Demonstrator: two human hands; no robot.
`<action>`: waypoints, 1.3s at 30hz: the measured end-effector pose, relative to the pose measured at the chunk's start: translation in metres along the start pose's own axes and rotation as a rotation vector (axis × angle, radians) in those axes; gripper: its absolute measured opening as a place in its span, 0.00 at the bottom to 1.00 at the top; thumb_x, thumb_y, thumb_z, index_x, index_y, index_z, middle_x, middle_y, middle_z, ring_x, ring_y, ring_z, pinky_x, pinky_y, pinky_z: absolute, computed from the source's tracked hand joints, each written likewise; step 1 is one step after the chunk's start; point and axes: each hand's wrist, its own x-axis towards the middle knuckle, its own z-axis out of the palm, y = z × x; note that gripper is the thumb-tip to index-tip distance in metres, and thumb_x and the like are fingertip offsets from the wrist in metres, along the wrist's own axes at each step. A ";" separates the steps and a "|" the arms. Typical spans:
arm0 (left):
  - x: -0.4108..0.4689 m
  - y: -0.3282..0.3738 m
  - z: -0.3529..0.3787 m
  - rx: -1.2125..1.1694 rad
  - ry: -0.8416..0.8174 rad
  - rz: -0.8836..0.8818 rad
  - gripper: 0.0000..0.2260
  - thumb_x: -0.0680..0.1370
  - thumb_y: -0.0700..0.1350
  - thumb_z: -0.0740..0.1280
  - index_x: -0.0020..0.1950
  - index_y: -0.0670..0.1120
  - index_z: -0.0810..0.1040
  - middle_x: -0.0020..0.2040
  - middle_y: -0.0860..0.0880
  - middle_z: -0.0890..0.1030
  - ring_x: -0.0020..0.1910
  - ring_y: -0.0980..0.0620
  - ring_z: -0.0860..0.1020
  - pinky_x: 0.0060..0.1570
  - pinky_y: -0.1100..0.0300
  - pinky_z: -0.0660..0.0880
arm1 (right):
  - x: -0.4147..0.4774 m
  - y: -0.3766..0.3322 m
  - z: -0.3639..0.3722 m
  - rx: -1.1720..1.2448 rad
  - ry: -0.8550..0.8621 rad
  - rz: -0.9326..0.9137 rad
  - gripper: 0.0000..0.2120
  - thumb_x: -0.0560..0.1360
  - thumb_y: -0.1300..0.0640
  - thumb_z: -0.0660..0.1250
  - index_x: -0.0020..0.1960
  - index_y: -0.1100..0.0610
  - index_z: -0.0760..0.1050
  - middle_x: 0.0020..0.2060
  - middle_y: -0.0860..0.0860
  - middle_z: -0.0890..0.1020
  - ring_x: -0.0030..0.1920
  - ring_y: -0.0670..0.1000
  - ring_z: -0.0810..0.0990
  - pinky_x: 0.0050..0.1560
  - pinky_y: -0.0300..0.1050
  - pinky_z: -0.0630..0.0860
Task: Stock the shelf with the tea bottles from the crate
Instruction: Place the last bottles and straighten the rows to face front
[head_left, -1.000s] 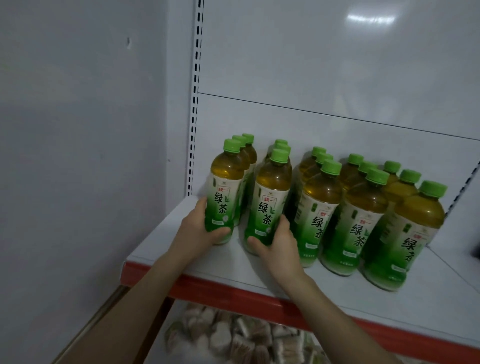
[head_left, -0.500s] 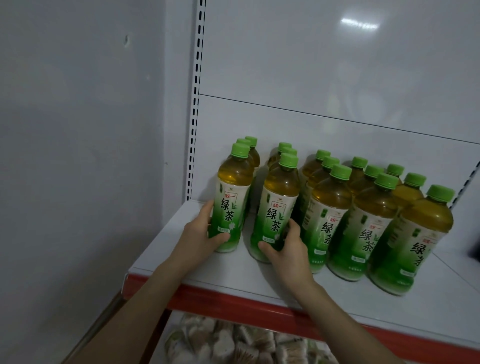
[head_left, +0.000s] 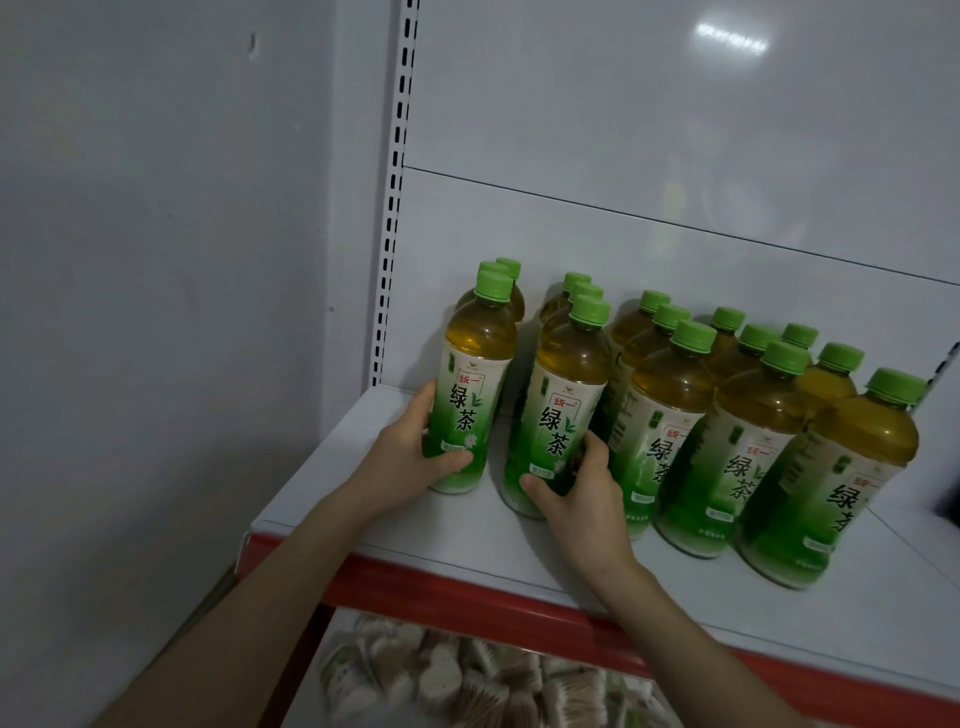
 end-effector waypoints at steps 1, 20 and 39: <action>0.001 -0.001 0.000 0.003 0.003 -0.001 0.35 0.72 0.40 0.71 0.71 0.58 0.55 0.61 0.56 0.72 0.59 0.57 0.70 0.57 0.62 0.70 | 0.000 0.000 0.000 -0.005 -0.003 0.001 0.35 0.70 0.59 0.71 0.71 0.59 0.56 0.63 0.55 0.75 0.62 0.53 0.74 0.58 0.43 0.72; 0.010 0.003 -0.004 -0.120 -0.029 -0.043 0.30 0.70 0.40 0.72 0.65 0.59 0.63 0.59 0.56 0.75 0.62 0.50 0.73 0.62 0.49 0.72 | 0.025 -0.083 -0.074 -0.114 0.018 -0.352 0.17 0.73 0.55 0.67 0.60 0.58 0.74 0.44 0.44 0.77 0.42 0.36 0.74 0.43 0.22 0.71; -0.004 0.003 -0.022 -0.073 0.034 -0.039 0.28 0.71 0.39 0.71 0.55 0.67 0.64 0.58 0.61 0.74 0.59 0.57 0.73 0.57 0.58 0.73 | 0.152 -0.143 -0.048 -0.377 -0.285 -0.352 0.21 0.73 0.50 0.68 0.63 0.57 0.72 0.60 0.56 0.76 0.53 0.51 0.74 0.52 0.41 0.69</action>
